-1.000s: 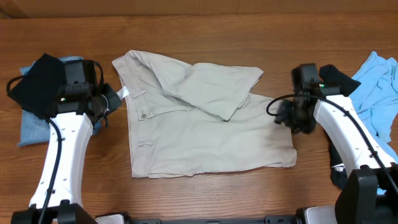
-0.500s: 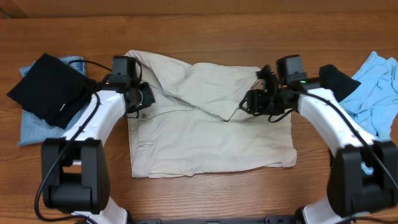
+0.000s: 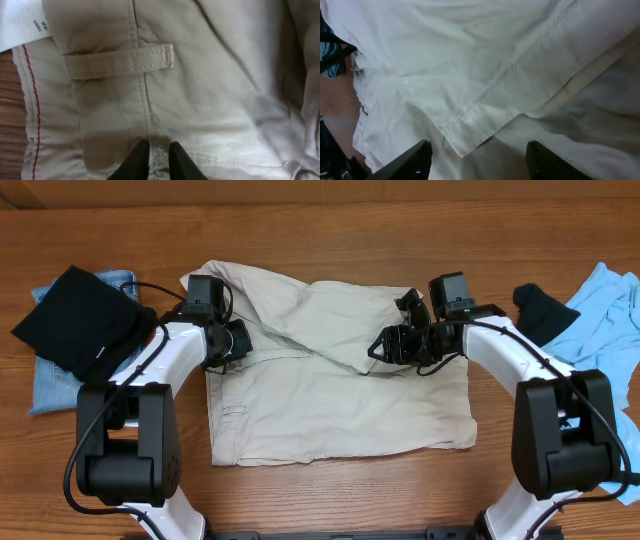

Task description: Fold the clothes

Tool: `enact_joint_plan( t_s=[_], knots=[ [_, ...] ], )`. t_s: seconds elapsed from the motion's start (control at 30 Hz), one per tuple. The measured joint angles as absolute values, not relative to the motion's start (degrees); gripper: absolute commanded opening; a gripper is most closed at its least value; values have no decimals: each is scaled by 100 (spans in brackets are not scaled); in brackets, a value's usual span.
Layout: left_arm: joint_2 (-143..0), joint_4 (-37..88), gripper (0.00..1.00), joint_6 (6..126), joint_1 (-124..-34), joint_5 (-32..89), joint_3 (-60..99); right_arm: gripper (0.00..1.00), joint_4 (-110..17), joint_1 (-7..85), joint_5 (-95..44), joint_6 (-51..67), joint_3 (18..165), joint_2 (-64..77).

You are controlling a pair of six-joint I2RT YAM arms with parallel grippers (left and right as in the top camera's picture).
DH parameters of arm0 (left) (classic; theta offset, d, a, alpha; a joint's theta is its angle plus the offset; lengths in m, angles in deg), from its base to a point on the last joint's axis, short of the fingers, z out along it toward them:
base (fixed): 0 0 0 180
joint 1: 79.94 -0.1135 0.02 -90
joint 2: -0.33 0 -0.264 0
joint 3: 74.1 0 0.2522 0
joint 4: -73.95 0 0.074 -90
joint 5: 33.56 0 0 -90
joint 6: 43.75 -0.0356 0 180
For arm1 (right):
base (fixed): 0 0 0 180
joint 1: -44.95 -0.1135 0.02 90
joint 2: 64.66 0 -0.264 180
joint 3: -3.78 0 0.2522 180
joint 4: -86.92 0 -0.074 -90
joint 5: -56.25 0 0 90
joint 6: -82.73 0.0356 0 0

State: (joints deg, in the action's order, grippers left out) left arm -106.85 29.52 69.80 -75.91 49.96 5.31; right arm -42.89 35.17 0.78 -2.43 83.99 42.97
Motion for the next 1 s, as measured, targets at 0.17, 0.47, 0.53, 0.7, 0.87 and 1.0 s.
enact_joint_plan(
  t_s=[0.17, 0.47, 0.53, 0.7, 0.87, 1.0],
  knots=[
    [-10685, 2934, 19, 6980, -7591, 4991, 531, 64, -4464, 3517, 97, -87, 8399, 4649],
    [-10685, 2895, 19, 6980, -7591, 4974, 531, 59, -4895, 3513, 209, 17, 8404, 4739],
    [-10685, 2895, 19, 6980, -7591, 4974, 531, 48, -5028, 3510, 248, 41, 8404, 4739],
    [-10685, 2880, 19, 6980, -7588, 4974, 531, 5, -5260, 3510, 327, 125, 8408, 4739],
    [-10685, 2840, 19, 6980, -7591, 4971, 533, 4, -5459, 3510, 377, 236, 8443, 4739],
    [-10685, 2821, 19, 6978, -7588, 4971, 535, 9, -5550, 3541, 364, 354, 8974, 4760]
  ],
)
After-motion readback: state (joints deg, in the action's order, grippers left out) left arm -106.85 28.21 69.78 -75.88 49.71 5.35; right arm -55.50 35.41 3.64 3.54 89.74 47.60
